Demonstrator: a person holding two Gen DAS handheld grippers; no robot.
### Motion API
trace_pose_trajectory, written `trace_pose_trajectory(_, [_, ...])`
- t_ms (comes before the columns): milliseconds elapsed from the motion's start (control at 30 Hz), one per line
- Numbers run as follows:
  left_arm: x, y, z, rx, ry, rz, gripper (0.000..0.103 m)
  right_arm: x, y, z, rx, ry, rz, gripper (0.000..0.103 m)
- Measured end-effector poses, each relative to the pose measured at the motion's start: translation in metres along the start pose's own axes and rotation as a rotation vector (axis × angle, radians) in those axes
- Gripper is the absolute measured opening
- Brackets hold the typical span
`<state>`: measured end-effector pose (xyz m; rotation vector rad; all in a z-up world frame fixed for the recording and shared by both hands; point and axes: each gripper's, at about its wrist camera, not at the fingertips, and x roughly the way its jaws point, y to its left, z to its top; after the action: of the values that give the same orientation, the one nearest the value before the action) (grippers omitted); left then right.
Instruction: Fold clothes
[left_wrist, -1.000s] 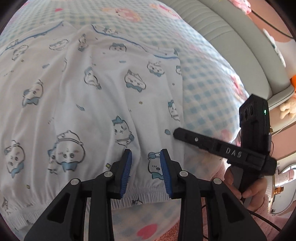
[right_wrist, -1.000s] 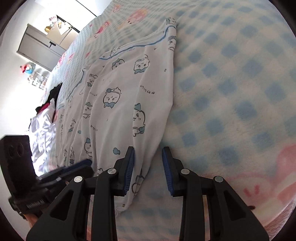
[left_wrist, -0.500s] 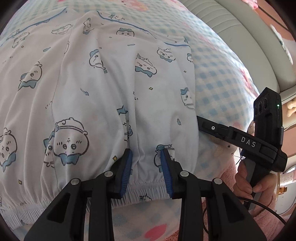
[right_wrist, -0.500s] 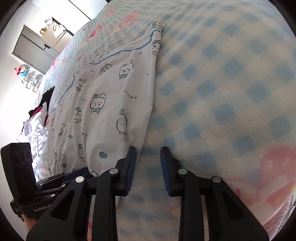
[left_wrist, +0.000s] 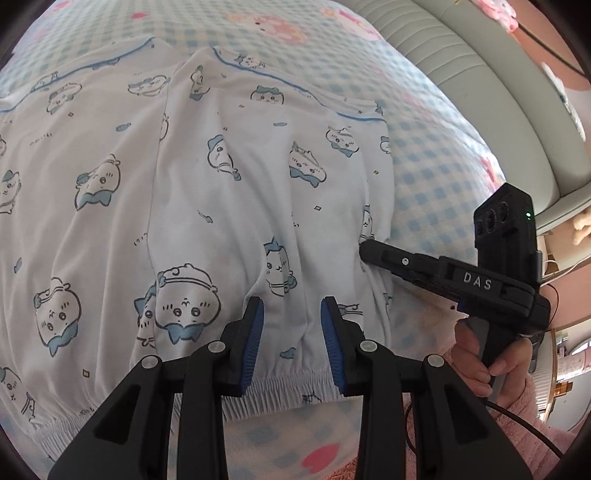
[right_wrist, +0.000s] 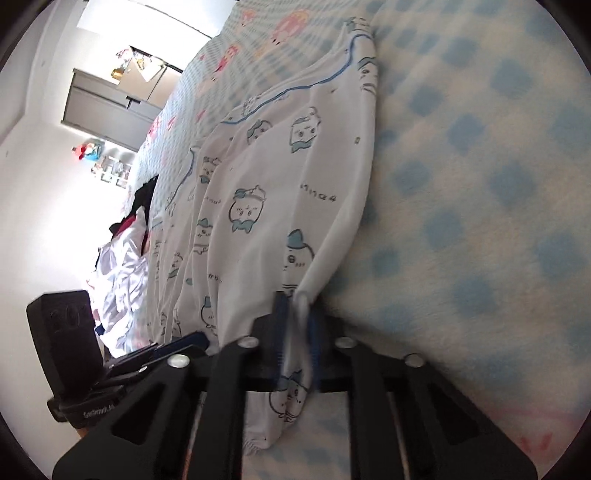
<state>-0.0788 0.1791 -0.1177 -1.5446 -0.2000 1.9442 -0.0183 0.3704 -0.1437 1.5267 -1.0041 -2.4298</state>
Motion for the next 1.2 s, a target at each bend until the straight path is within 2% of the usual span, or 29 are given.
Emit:
trace_pose_trajectory(33, [0.001,0.0,0.001,-0.001,0.005,0.003,0.034,0.001,0.002,0.0,-0.015,0.003,-0.004,0.004])
trace_pose_trajectory(167, [-0.006,-0.003,0.003,0.004,-0.014,-0.015,0.035,-0.007,0.026,-0.009,-0.13,-0.024,-0.134,0.003])
trace_pose_trajectory(233, [-0.014,-0.007,0.003,0.018,-0.041,-0.033,0.04,-0.012,0.035,-0.014,-0.179,-0.046,-0.192,0.003])
trace_pose_trajectory(267, [-0.017,-0.008,0.003,0.024,-0.054,-0.041,0.047,-0.013,0.039,-0.016,-0.201,-0.056,-0.225,0.003])
trace_pose_trajectory(367, [-0.02,-0.008,0.005,0.029,-0.063,-0.042,0.048,-0.013,0.029,-0.016,-0.196,-0.052,-0.303,0.002])
trace_pose_trajectory(533, [-0.013,0.002,-0.001,0.022,-0.04,0.016,0.048,-0.021,0.008,-0.019,-0.2,-0.057,-0.447,0.001])
trace_pose_trajectory(633, [-0.016,0.006,-0.005,0.021,-0.068,0.018,0.044,-0.04,-0.004,-0.02,-0.133,-0.074,-0.341,0.003])
trace_pose_trajectory(700, [-0.019,0.007,-0.007,0.035,-0.095,0.044,0.029,-0.049,-0.002,-0.022,-0.121,-0.072,-0.247,0.004])
trace_pose_trajectory(767, [-0.02,0.003,-0.008,0.062,-0.102,0.058,0.027,-0.051,0.009,-0.026,-0.142,-0.051,-0.17,0.005])
trace_pose_trajectory(933, [-0.007,-0.004,-0.013,0.101,-0.059,0.09,0.027,-0.025,0.043,-0.044,-0.202,0.084,-0.012,0.005])
trace_pose_trajectory(967, [-0.005,-0.001,-0.014,0.09,-0.05,0.096,0.027,-0.019,0.048,-0.048,-0.214,0.107,-0.008,0.005])
trace_pose_trajectory(1067, [-0.006,0.01,-0.016,0.047,-0.039,0.079,0.029,-0.002,0.05,-0.062,-0.23,0.142,-0.144,0.005])
trace_pose_trajectory(1200, [-0.025,0.016,-0.021,0.039,-0.09,0.021,0.029,-0.026,0.044,-0.071,-0.177,0.095,-0.114,0.006])
